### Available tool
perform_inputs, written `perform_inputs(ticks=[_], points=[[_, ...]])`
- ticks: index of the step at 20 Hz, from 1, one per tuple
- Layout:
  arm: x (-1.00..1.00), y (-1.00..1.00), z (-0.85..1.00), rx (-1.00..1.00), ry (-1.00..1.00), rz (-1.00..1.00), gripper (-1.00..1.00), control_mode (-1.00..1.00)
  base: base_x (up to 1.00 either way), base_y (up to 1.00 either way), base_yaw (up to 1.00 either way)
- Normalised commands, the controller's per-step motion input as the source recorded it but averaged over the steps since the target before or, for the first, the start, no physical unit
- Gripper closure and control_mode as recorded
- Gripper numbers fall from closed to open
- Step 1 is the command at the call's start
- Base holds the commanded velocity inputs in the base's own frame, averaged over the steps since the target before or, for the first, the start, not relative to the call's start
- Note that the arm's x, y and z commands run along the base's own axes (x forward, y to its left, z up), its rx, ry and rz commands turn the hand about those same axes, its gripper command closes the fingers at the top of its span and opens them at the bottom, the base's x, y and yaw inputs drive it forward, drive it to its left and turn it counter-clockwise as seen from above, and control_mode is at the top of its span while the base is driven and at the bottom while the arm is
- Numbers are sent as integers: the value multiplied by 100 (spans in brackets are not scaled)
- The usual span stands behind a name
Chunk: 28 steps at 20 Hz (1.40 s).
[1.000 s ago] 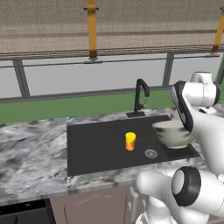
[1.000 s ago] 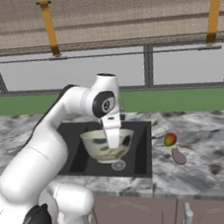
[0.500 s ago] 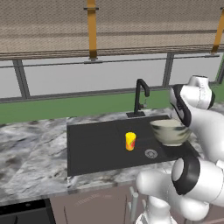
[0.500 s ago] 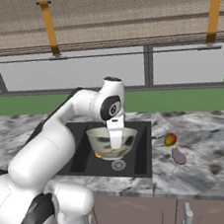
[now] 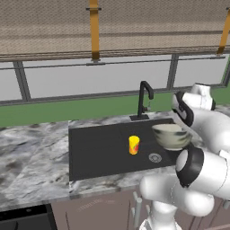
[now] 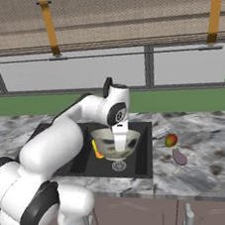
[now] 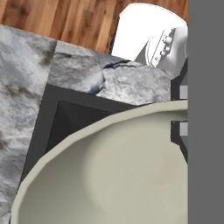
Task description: Remove the mango and eggplant from the sink. Then move the bowl and cup from the counter to the sink for washing.
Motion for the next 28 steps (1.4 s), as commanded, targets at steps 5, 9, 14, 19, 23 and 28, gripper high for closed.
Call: perform_inputs(ticks=[5,9,14,19,23,28], points=[[31,-6,-33,1,-2,-1,100,-100,0,0,0],[33,-4,-34,1,0,-2,100,-100,0,0,0],[27,-5,-34,1,0,-1,100,-100,0,0,0],[26,-6,-36,1,0,0,100,-100,0,0,0],[25,-2,-37,0,-3,0,100,-100,0,0,0],[20,-2,-36,1,-6,0,100,-100,0,0,0]])
